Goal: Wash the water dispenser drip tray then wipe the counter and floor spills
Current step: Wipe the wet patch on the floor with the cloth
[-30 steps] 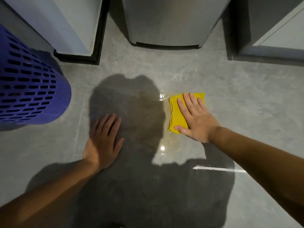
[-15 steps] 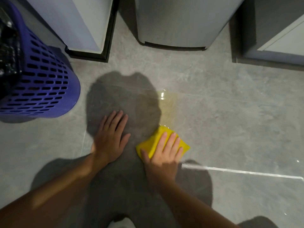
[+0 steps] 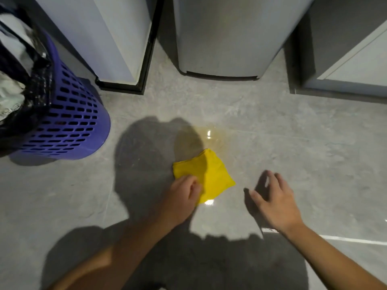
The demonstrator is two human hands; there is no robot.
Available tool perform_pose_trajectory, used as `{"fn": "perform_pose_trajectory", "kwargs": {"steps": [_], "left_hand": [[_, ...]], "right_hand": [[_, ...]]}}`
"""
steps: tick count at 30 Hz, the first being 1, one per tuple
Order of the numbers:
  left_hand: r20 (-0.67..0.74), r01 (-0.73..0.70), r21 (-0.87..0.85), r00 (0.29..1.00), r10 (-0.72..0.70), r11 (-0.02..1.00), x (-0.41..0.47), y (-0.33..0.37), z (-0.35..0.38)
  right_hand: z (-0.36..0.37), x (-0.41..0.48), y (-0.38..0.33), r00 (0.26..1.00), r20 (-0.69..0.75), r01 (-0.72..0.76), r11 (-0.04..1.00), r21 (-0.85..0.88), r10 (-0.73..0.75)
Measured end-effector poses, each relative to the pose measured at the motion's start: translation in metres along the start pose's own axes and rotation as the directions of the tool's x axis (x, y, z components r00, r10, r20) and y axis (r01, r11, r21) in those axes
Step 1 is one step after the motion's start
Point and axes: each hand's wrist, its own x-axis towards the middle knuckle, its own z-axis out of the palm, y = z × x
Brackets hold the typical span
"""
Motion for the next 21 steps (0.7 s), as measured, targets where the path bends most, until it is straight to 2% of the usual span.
{"fn": "perform_pose_trajectory", "kwargs": {"steps": [2,4,6,8,13,17,21], "left_hand": [[-0.078,0.123,0.078,0.990,-0.117,0.989,0.018,-0.004,-0.013],[-0.120,0.236,0.359,0.971,-0.206,0.903,0.038,-0.009,-0.034],[-0.138,0.228,0.571,0.974,-0.182,0.789,0.056,-0.013,-0.055],[-0.129,0.167,0.648,0.986,-0.108,0.743,0.073,-0.018,-0.069],[-0.113,0.155,0.712,0.988,-0.106,0.685,0.108,-0.005,-0.058],[0.028,-0.007,0.702,0.999,-0.018,0.712,0.137,0.007,-0.030],[0.271,-0.305,0.734,0.951,0.150,0.608,0.167,0.017,-0.017]], "right_hand": [[-0.007,-0.002,0.027,0.987,0.142,-0.046,0.981,-0.189,0.073],[-0.001,-0.004,0.040,0.979,0.197,0.004,0.954,-0.301,0.058],[0.007,-0.004,0.042,0.981,0.187,0.015,0.948,-0.317,0.047],[0.009,-0.001,0.041,0.983,0.174,-0.001,0.947,-0.322,0.060],[0.010,-0.002,0.044,0.986,0.160,0.011,0.947,-0.320,0.043],[0.010,-0.003,0.045,0.990,0.135,0.005,0.955,-0.298,0.037],[0.006,-0.005,0.045,0.988,0.149,-0.003,0.962,-0.273,0.046]]}}
